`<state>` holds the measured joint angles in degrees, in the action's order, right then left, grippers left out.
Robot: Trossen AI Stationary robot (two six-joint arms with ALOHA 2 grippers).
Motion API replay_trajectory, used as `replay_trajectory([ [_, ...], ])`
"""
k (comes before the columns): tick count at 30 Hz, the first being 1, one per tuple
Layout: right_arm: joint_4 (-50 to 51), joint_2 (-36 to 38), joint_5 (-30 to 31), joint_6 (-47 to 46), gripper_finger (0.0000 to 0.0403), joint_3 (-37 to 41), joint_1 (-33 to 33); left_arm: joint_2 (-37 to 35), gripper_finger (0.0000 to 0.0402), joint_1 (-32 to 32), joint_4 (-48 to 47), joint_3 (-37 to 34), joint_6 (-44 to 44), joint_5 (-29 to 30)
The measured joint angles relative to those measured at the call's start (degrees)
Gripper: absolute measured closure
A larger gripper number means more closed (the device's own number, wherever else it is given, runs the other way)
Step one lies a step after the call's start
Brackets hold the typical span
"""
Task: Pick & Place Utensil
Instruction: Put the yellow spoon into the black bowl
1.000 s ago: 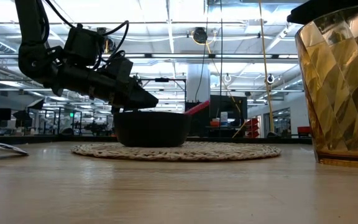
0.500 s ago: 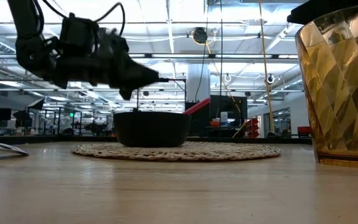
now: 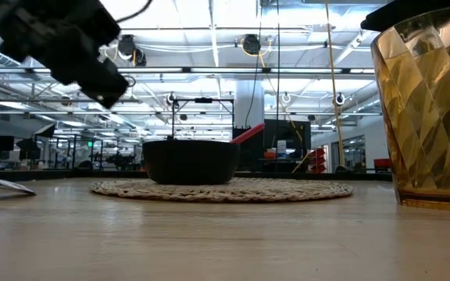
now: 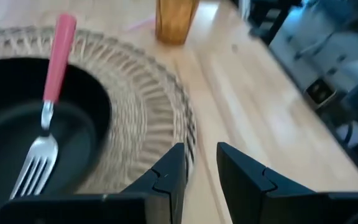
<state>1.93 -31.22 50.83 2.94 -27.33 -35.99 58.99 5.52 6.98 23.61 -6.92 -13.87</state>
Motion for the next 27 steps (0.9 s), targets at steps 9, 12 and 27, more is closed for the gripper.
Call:
replay_trajectory([
  [9,-0.5,0.0,0.0,0.7,0.0275,0.0,0.0,-2.3,0.0302,13.8,-23.1,7.7,-4.5,16.7],
  [12,-0.5,0.0,0.0,0.8,0.0275,0.0,0.0,-1.3,0.0302,16.8,-27.4,9.8,-7.2,17.2],
  [27,-0.7,0.0,0.1,1.0,0.0275,0.0,0.0,6.0,0.0302,28.5,-35.8,12.7,-19.5,16.7],
])
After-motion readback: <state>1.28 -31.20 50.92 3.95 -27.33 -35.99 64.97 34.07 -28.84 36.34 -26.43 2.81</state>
